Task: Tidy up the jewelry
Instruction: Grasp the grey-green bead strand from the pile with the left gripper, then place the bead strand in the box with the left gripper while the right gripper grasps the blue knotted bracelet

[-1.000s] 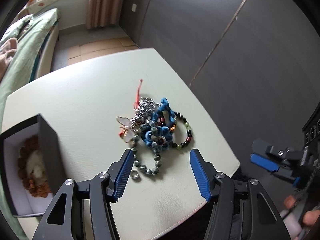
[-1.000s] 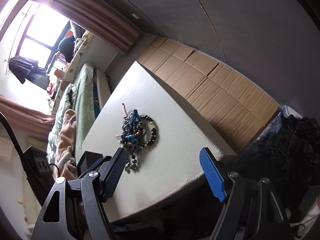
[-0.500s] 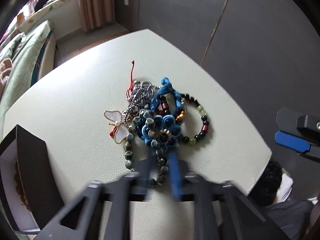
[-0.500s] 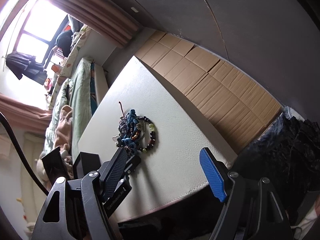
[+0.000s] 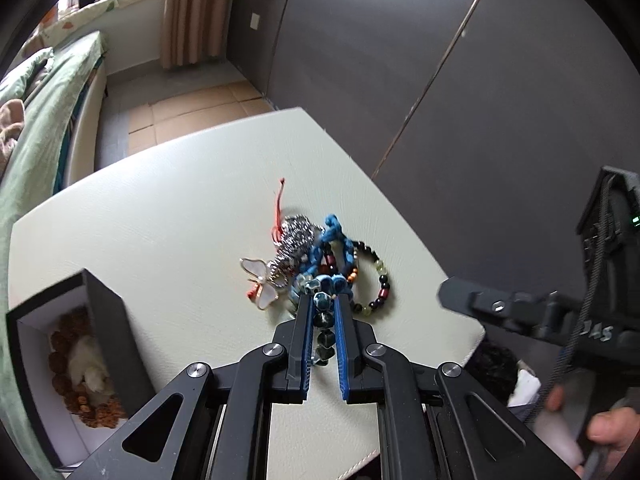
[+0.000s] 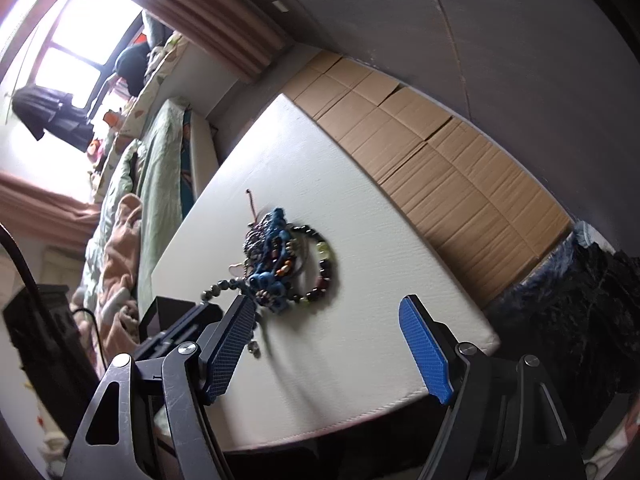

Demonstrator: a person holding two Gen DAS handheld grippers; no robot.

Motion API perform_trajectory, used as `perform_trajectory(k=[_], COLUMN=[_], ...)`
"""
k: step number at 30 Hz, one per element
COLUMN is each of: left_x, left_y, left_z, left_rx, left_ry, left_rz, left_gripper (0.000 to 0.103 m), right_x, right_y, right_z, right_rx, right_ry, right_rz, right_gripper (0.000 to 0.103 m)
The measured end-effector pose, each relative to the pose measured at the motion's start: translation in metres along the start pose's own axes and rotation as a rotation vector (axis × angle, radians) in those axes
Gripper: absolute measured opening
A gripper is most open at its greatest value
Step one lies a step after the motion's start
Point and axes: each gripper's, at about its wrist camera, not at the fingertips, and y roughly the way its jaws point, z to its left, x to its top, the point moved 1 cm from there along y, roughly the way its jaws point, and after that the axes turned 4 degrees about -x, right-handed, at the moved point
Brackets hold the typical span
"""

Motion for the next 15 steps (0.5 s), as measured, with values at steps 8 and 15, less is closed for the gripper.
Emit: perform_trajectory(k=[8,15], left_x=[0.004,0.007], left_y=[-0.026,-0.045], left_z=[0.017,0.04], left_rx=[-0.006,-0.006], left_ry=[-0.027,-0.079], left_rz=[-0.051,-0.093], left_gripper=[0.011,0.011], right_x=[-0.003,-0.003], right_y=[0.01,0.027], right_z=[0.019,0.044], right_rx=[0.003,-0.004], right_ry=[-0.056,-0.136], right_rz=[0.004,0.004], right_gripper=[0.068,0.065])
